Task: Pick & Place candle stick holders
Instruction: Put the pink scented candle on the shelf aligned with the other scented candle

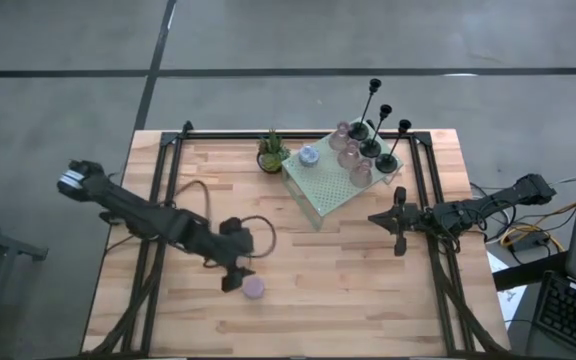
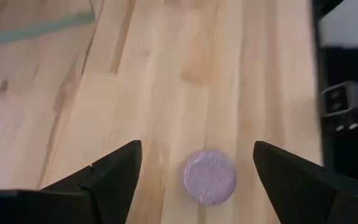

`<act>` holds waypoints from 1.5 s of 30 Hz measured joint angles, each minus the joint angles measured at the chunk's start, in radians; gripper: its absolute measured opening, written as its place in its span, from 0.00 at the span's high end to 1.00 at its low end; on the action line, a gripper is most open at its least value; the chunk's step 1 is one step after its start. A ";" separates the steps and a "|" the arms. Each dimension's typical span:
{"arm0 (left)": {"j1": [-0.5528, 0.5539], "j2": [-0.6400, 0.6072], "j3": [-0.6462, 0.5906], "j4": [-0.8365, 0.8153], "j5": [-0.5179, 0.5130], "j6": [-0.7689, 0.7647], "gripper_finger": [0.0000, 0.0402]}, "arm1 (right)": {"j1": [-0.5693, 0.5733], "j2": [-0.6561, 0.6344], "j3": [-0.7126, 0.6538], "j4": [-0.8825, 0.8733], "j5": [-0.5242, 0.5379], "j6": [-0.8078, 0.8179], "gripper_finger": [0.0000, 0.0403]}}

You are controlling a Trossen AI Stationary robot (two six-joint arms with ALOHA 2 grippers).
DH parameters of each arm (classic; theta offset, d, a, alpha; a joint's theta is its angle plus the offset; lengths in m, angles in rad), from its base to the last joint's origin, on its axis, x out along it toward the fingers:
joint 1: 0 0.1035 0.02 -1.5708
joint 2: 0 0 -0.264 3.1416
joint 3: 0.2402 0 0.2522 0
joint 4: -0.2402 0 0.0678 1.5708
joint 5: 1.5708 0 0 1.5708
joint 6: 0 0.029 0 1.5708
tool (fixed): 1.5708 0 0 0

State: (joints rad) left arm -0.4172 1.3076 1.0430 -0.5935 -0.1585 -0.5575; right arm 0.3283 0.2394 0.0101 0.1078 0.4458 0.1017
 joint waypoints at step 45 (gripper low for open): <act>-0.102 0.435 0.114 -0.050 0.075 -0.131 0.23 | 0.000 -0.001 0.000 0.001 0.000 -0.003 0.98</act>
State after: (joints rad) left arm -0.5197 1.7424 1.1571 -0.6439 -0.0834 -0.6889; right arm 0.3284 0.2382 0.0101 0.1083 0.4461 0.0988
